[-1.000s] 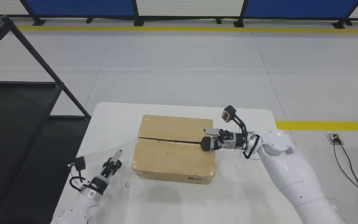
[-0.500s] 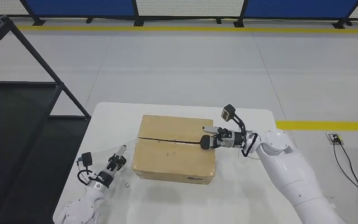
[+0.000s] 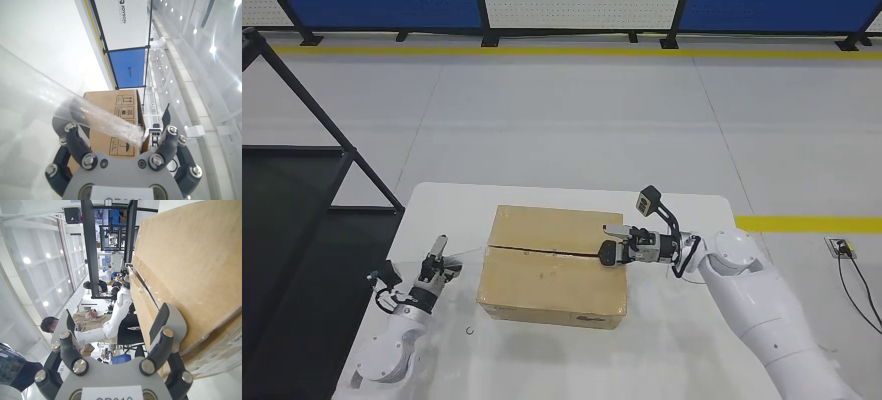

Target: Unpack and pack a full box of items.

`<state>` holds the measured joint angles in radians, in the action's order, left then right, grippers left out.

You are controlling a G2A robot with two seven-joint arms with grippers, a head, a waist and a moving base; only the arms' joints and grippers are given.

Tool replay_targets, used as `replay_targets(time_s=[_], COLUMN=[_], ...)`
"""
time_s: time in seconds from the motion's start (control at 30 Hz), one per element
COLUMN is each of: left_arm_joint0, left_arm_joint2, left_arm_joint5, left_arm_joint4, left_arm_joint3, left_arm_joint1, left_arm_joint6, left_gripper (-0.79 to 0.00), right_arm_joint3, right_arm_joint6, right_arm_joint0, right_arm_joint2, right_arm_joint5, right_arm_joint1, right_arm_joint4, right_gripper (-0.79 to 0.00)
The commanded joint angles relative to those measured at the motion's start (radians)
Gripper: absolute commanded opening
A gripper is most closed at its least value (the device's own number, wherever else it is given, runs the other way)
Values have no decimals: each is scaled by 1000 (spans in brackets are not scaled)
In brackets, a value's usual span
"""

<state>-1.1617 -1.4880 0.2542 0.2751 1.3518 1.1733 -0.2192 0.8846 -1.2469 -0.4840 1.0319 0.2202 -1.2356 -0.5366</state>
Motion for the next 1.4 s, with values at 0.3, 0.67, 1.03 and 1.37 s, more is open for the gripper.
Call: replay_targets(time_s=[0.3, 0.67, 1.03, 1.37], left_arm_joint0=[28, 15, -27, -40], left_arm_joint2=[-56, -82, -94, -84], left_arm_joint5=[-2, 31, 53, 48], left_arm_joint4=[-2, -14, -54, -152], left_arm_joint3=[40, 127, 236, 318], left_arm_joint1=[-4, -5, -1, 1], left_arm_joint6=[-4, -4, 41, 68], left_gripper=[0, 0, 0, 0], right_arm_joint3=[-7, -26, -36, -42], right_arm_joint6=[-2, 4, -5, -15], right_arm_joint0=[2, 6, 11, 3], right_arm_joint2=[3, 7, 3, 14], right_arm_joint5=[-8, -25, -40, -27], right_arm_joint1=[-1, -4, -6, -5], right_arm_joint4=[0, -8, -2, -13], right_gripper=[0, 0, 0, 0])
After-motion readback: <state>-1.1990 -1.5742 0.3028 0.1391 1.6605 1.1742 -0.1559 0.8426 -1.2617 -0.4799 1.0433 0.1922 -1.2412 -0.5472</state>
